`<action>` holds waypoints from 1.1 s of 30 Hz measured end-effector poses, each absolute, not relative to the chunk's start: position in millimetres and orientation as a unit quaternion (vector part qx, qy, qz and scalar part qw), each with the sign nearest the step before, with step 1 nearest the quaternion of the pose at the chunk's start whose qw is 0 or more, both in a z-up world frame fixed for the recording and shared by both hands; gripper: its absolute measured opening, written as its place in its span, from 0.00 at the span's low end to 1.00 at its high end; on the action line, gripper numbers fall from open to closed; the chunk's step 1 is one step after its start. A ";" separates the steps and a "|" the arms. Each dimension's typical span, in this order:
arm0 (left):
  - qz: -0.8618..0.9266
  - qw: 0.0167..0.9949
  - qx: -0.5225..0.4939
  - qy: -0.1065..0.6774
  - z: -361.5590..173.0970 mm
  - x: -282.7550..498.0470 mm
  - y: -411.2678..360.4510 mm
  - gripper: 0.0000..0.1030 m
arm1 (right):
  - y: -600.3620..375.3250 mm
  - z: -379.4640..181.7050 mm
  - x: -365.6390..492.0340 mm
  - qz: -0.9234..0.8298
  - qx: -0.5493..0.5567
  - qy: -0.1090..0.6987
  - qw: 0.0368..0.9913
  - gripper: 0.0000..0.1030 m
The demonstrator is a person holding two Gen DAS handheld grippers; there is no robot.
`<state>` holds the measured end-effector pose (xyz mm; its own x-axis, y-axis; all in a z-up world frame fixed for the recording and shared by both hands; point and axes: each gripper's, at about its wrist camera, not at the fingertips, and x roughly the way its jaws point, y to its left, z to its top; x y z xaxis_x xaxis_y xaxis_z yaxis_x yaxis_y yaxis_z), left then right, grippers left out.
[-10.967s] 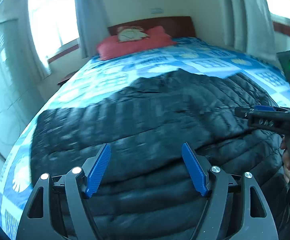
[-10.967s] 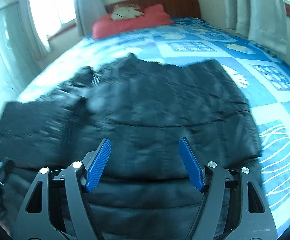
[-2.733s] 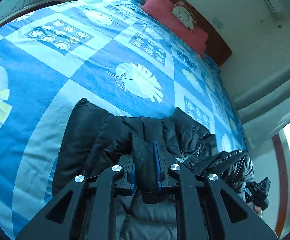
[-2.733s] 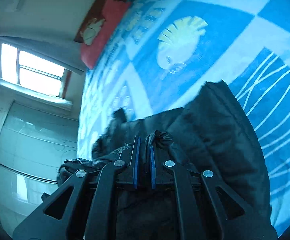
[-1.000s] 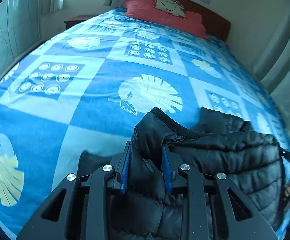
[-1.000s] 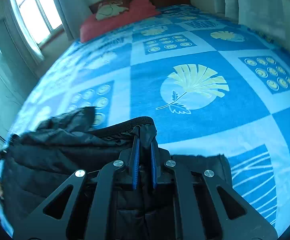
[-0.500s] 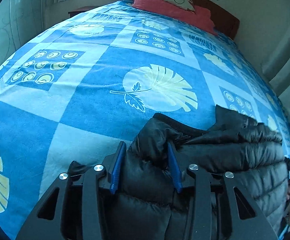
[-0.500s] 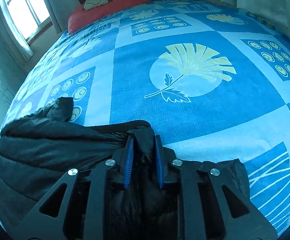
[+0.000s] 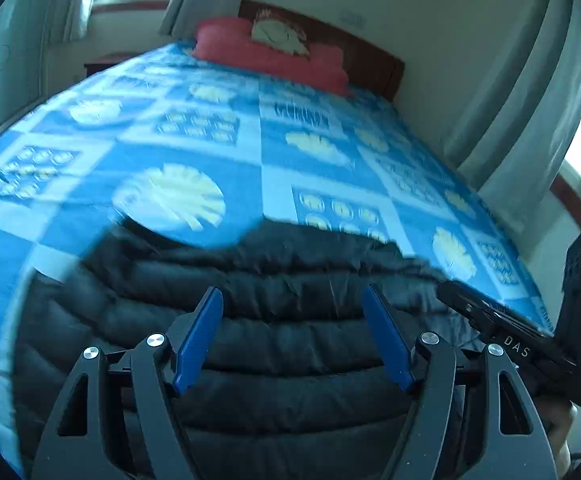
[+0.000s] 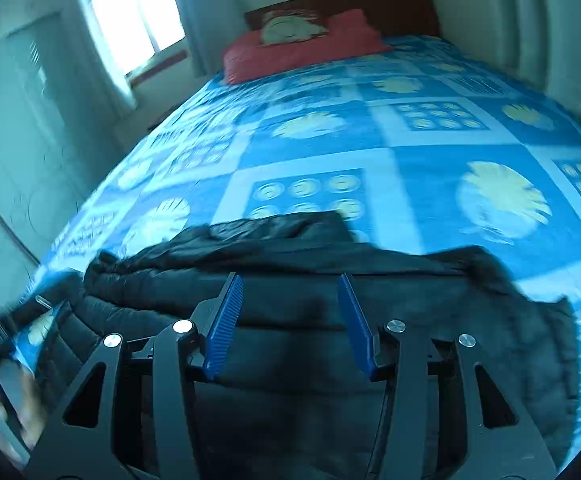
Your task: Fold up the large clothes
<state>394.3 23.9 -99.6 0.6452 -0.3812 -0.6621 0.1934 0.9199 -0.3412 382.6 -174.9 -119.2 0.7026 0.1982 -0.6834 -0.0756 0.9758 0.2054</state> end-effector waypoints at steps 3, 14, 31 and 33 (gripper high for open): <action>-0.140 0.890 -0.120 0.417 -130.9 408.8 18.2 0.69 | -163.8 -143.4 395.9 0.065 0.069 0.405 0.910 0.48; -0.104 0.892 -0.031 0.439 -154.0 422.7 -1.6 0.70 | -164.1 -175.3 406.7 0.056 0.065 0.424 0.902 0.49; -0.014 0.907 0.007 0.421 -145.1 358.9 84.2 0.74 | -260.6 -172.0 331.9 -0.056 0.038 0.419 0.905 0.64; -0.017 0.907 0.008 0.421 -135.7 352.2 85.6 0.73 | -264.3 -161.0 321.8 -0.049 0.050 0.420 0.905 0.64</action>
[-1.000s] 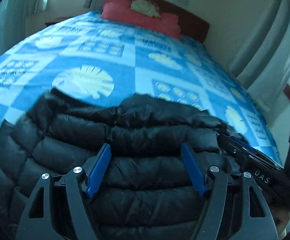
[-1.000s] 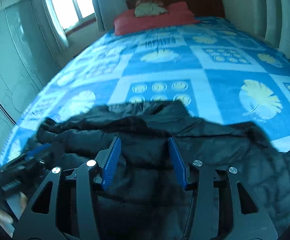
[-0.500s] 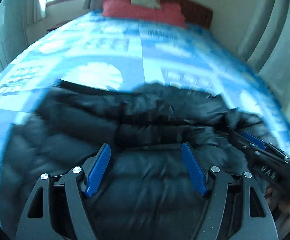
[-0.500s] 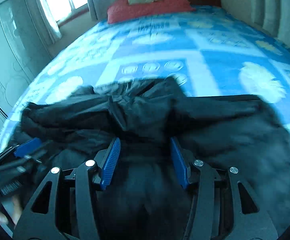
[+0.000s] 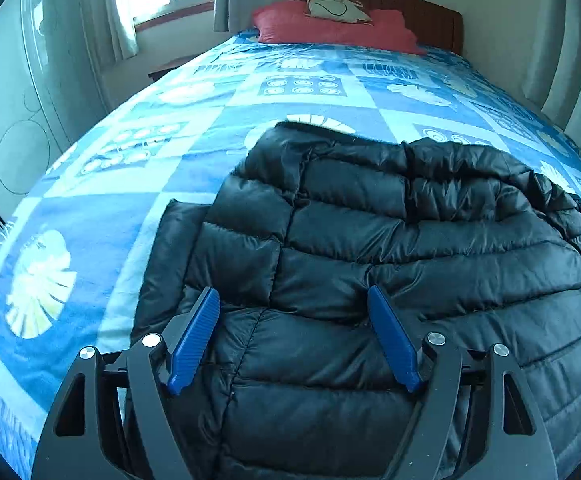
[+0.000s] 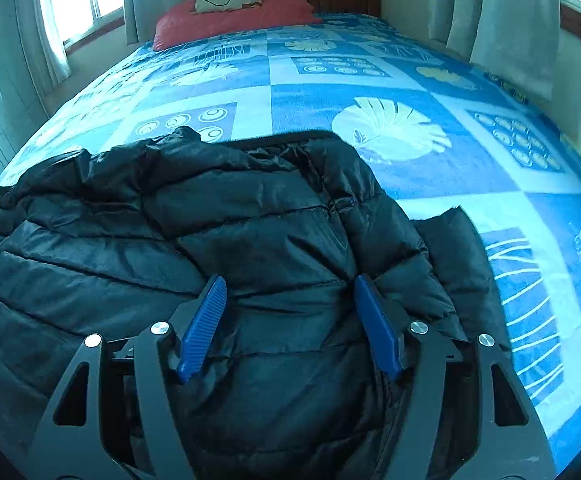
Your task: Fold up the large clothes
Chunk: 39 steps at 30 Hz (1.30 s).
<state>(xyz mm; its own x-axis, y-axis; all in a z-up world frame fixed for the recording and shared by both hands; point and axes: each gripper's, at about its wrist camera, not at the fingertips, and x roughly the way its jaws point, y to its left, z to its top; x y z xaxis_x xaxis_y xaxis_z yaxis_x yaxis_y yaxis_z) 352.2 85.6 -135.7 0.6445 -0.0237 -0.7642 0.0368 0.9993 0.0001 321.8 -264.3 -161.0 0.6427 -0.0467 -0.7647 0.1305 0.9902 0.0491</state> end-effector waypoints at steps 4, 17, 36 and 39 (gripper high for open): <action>-0.027 0.918 -0.018 0.396 -114.4 309.5 108.8 0.75 | -286.4 -131.6 256.2 -0.049 0.085 0.390 0.915 0.72; -0.044 0.868 -0.246 0.429 -159.5 205.4 180.6 0.84 | -342.2 -186.0 154.9 -0.058 0.238 0.406 0.881 0.78; -0.044 0.879 -0.287 0.379 -135.2 175.5 178.9 0.23 | -312.5 -163.6 99.6 -0.018 0.253 0.375 0.892 0.24; -0.049 0.876 -0.287 0.385 -137.4 150.7 186.1 0.24 | -308.0 -163.0 74.2 -0.017 0.251 0.377 0.892 0.24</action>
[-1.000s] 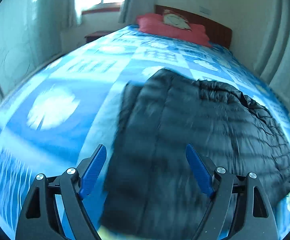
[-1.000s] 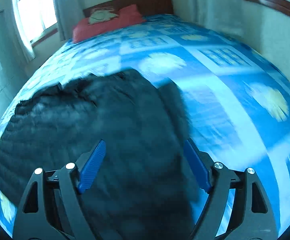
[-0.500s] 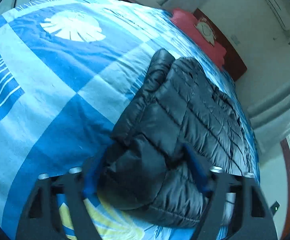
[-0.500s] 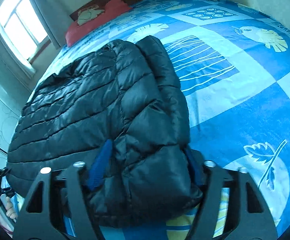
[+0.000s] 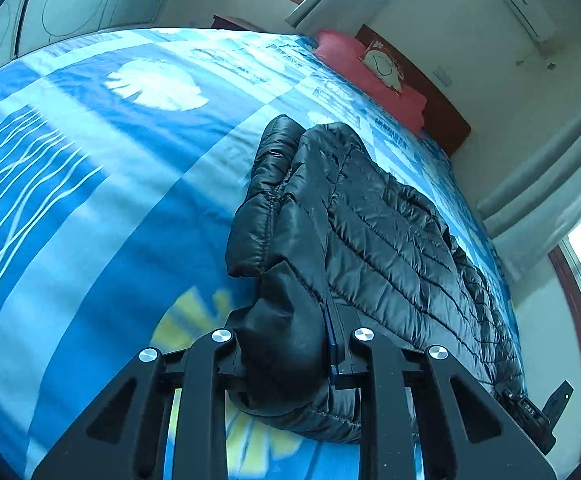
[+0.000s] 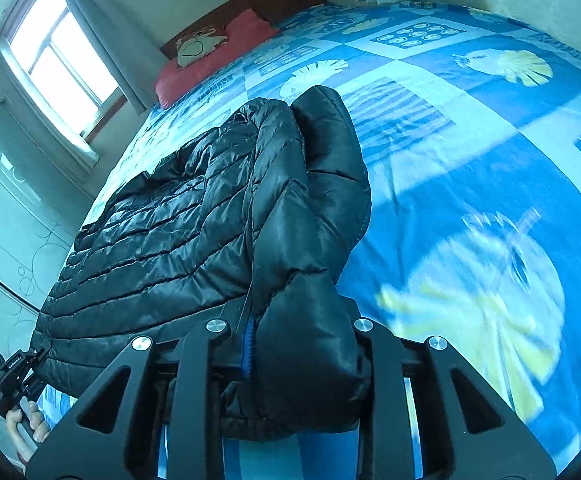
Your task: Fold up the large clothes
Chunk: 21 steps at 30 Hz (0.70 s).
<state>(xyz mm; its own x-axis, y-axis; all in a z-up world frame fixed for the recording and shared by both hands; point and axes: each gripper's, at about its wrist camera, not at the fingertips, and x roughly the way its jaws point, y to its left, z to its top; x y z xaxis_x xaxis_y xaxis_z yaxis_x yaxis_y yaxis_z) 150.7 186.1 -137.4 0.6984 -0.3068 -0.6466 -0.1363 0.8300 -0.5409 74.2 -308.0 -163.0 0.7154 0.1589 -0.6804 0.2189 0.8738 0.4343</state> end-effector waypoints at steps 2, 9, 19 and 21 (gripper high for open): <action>-0.053 0.873 -0.292 0.387 -139.3 129.8 192.9 0.24 | -305.4 -163.9 54.9 -0.013 0.250 0.379 0.891 0.24; -0.053 0.873 -0.283 0.395 -138.6 74.1 200.9 0.24 | -301.3 -168.1 3.5 -0.008 0.261 0.389 0.883 0.24; -0.053 0.876 -0.259 0.403 -150.5 60.0 203.3 0.31 | -299.5 -178.6 -14.2 -0.015 0.264 0.394 0.880 0.31; -0.048 0.879 -0.248 0.403 -148.9 58.8 202.2 0.35 | -297.6 -175.2 -16.7 -0.026 0.252 0.395 0.883 0.36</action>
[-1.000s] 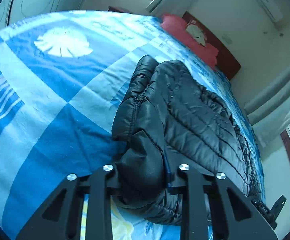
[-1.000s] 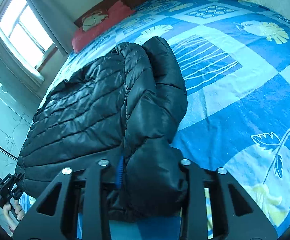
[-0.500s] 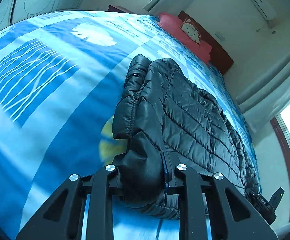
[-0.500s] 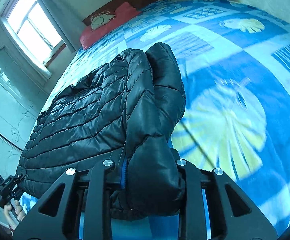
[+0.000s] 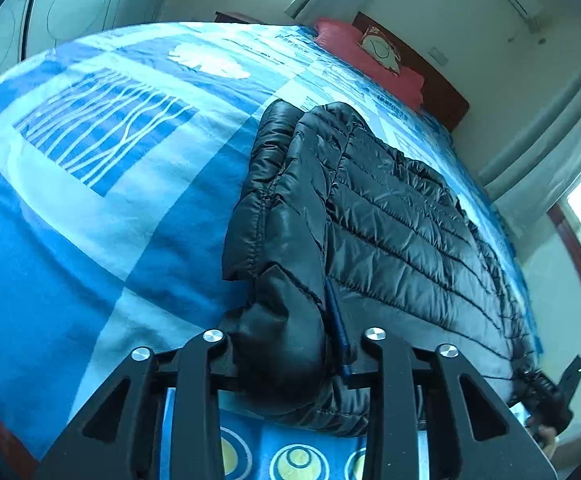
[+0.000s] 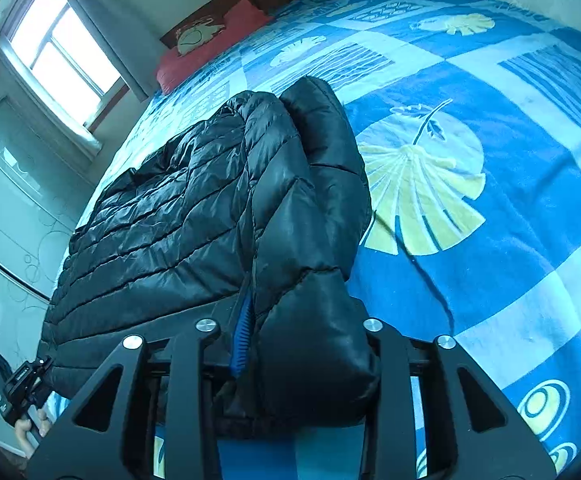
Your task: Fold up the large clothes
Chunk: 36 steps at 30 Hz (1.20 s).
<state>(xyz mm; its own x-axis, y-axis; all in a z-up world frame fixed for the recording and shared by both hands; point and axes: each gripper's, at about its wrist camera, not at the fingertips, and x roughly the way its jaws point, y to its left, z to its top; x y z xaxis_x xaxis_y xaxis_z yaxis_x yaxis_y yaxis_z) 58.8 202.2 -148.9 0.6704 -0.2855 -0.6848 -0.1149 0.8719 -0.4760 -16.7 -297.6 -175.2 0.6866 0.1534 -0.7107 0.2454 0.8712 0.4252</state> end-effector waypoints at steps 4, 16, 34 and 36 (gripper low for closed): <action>-0.046 0.877 -0.249 0.408 -147.5 53.4 209.0 0.49 | -299.8 -169.7 -24.7 -0.036 0.242 0.399 0.884 0.43; -0.055 0.886 -0.221 0.404 -122.5 33.9 234.5 0.70 | -307.5 -125.9 -74.4 -0.114 0.163 0.391 0.899 0.57; -0.080 0.882 -0.180 0.429 -114.6 105.0 226.9 0.70 | -158.5 -117.0 54.7 0.078 0.104 0.413 0.901 0.48; -0.083 0.882 -0.172 0.431 -112.2 113.2 224.3 0.70 | -142.0 -116.8 70.1 0.086 0.090 0.414 0.902 0.48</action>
<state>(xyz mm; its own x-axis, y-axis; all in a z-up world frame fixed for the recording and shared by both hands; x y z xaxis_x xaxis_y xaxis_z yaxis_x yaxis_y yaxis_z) 113.2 224.3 -112.2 0.6153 -0.2951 -0.7310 -0.0017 0.9268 -0.3756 70.1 -142.0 -116.8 0.6425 0.2287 -0.7313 -0.0799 0.9692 0.2329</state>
